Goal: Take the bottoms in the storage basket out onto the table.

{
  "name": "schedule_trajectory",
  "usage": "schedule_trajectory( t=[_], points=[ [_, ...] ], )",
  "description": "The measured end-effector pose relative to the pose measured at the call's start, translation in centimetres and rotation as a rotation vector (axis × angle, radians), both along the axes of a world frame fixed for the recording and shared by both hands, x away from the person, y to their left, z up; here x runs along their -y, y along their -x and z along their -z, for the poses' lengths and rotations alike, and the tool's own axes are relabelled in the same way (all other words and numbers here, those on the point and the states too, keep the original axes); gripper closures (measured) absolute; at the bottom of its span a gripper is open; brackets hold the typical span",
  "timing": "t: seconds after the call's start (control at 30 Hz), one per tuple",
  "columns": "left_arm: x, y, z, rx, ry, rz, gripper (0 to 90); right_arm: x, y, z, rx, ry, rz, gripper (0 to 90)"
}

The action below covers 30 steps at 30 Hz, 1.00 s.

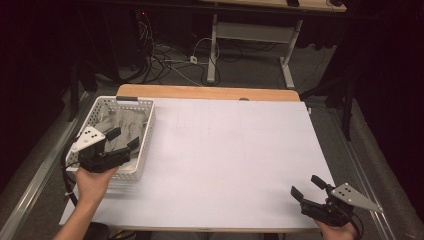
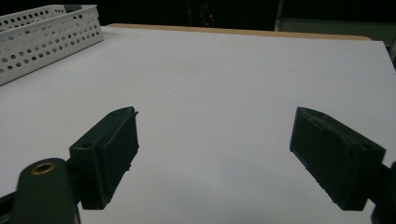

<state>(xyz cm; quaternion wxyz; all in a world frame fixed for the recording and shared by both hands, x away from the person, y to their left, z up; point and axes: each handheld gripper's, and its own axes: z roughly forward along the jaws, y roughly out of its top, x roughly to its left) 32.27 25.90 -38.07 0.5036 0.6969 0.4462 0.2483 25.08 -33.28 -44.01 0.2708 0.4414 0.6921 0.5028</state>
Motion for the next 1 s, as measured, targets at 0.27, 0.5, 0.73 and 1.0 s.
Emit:
schedule_trajectory(
  t=[0.27, 0.5, 0.73, 1.0],
  points=[
    [0.0, -0.9, -0.5, -0.036, -0.006, 0.001, 25.3, 0.0, 0.0, 0.0, 0.000, 0.003, 0.003, 15.9],
    [-0.5, -2.1, -0.8, -0.081, 0.004, -0.003, 25.4, 0.0, 0.1, 0.0, 0.005, 0.004, 0.004, 15.9],
    [-1.0, -3.3, -1.3, -0.116, -0.040, -0.026, 25.3, 0.0, 0.0, 0.0, -0.001, 0.003, 0.002, 15.9],
    [-1.8, -4.6, -1.6, -0.146, -0.060, -0.053, 25.1, 0.0, 0.0, 0.0, -0.003, 0.002, 0.000, 15.9]
  ],
)
